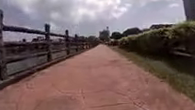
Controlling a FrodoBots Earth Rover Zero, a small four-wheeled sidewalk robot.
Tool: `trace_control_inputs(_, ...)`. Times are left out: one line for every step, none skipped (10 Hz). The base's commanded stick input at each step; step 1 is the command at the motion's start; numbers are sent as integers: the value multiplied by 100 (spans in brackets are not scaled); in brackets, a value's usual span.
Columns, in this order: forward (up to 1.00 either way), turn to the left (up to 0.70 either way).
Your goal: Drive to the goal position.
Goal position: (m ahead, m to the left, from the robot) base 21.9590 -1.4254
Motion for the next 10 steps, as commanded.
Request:
trace_control_inputs(70,2)
trace_control_inputs(70,2)
trace_control_inputs(70,0)
trace_control_inputs(70,0)
trace_control_inputs(70,0)
trace_control_inputs(70,0)
trace_control_inputs(70,0)
trace_control_inputs(70,0)
trace_control_inputs(70,0)
trace_control_inputs(70,0)
